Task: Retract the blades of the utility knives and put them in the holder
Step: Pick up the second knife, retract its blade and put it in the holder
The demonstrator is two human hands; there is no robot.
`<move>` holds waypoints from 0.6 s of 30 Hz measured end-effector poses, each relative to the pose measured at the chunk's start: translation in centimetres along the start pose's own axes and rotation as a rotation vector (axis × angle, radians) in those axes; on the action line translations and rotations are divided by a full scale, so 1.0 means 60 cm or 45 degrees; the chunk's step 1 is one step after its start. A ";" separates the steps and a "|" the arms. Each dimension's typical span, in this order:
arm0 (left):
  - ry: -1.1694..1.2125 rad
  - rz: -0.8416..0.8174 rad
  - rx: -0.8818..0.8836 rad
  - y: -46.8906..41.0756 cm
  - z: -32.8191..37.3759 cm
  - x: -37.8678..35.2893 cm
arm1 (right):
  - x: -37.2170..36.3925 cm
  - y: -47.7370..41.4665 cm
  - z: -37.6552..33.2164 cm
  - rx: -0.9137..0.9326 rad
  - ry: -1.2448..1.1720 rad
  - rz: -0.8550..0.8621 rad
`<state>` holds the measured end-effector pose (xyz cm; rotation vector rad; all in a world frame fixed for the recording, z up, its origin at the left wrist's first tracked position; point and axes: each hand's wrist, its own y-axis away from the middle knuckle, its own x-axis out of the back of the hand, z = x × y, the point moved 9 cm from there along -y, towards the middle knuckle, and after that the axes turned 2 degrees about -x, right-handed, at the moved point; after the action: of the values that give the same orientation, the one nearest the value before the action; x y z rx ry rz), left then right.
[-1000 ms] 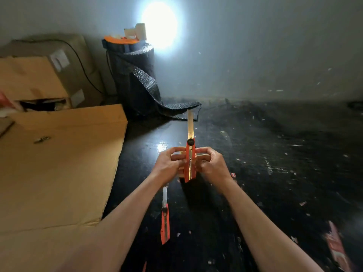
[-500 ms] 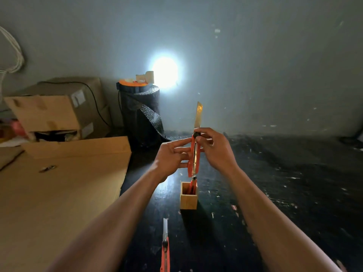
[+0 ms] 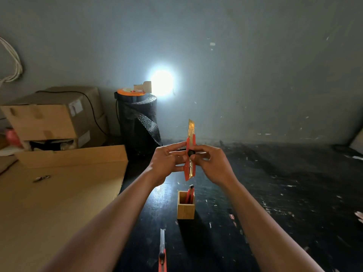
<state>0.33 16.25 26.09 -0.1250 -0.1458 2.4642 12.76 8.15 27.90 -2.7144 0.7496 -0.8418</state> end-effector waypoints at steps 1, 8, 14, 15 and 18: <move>0.009 -0.003 0.011 -0.002 0.000 0.001 | -0.001 0.002 0.002 -0.004 0.000 -0.004; 0.054 -0.001 0.077 -0.012 -0.007 0.006 | -0.011 0.019 0.012 -0.038 -0.047 -0.023; -0.020 0.041 0.045 -0.021 0.005 0.004 | -0.018 0.026 0.021 -0.024 -0.011 -0.005; -0.026 0.051 0.038 -0.023 0.006 0.005 | -0.020 0.026 0.024 -0.024 -0.001 -0.008; -0.061 0.049 0.018 -0.027 0.006 0.001 | -0.021 0.027 0.028 -0.030 0.017 0.003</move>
<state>1.23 17.55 26.68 -0.0631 -0.1479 2.5073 12.21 7.52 25.40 -2.7306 0.7703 -0.8571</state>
